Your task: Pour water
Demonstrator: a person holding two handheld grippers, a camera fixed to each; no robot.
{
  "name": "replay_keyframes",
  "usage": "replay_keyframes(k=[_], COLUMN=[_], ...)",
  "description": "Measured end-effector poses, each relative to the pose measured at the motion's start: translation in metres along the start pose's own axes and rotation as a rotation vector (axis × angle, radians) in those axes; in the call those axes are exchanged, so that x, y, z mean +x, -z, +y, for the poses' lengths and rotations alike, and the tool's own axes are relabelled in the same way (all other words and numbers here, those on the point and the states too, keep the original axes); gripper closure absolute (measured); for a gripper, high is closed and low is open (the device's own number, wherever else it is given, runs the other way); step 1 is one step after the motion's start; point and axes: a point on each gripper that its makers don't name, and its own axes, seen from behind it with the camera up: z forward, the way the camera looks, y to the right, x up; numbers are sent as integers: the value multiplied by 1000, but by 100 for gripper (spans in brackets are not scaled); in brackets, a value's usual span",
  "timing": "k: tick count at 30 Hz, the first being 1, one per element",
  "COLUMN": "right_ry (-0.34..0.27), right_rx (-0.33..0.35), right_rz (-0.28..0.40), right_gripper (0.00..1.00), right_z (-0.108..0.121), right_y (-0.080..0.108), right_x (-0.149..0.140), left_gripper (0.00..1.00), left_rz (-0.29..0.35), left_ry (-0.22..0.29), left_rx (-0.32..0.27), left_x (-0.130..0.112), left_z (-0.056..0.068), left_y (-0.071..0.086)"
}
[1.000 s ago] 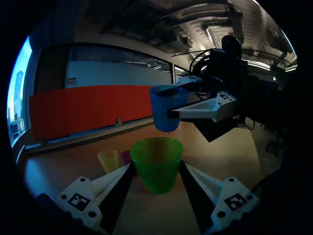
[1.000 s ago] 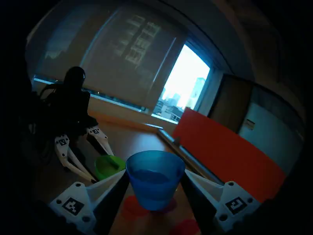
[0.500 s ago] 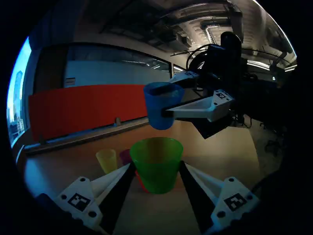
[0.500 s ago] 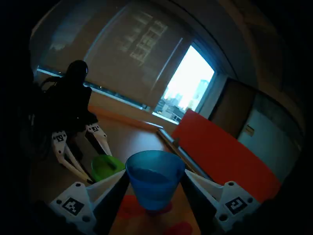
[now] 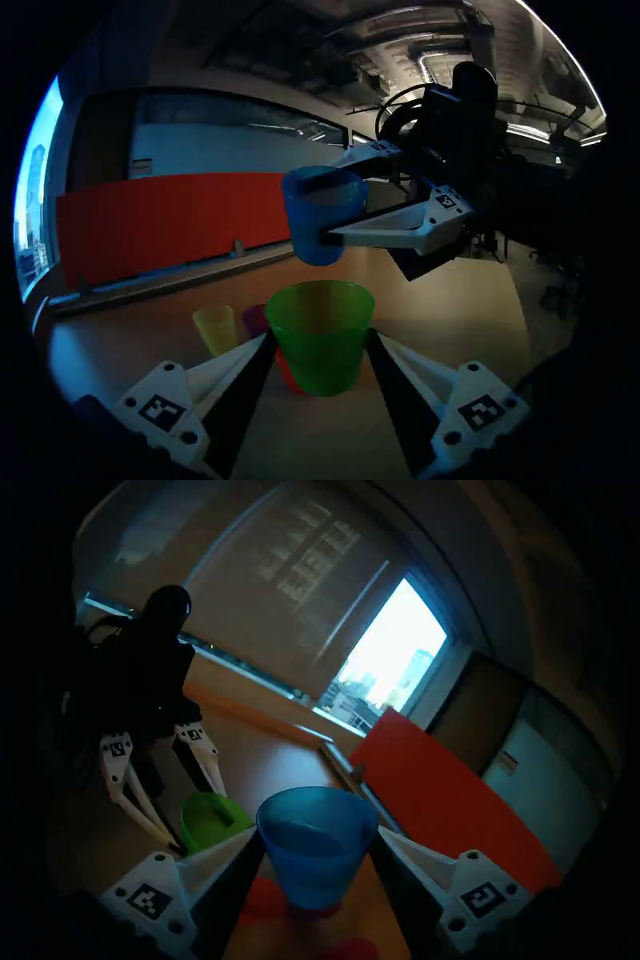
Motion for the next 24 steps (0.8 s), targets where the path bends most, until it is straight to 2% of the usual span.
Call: replay_keyframes(k=[24], right_ry=[149], right_rx=[0], right_rz=[-6], right_gripper=[11], right_z=[4], right_y=[-4], right_x=[7], left_gripper=[19], left_rz=[5], left_ry=[-5], left_rx=[-9], left_x=[5], left_z=[3], left_y=[-2])
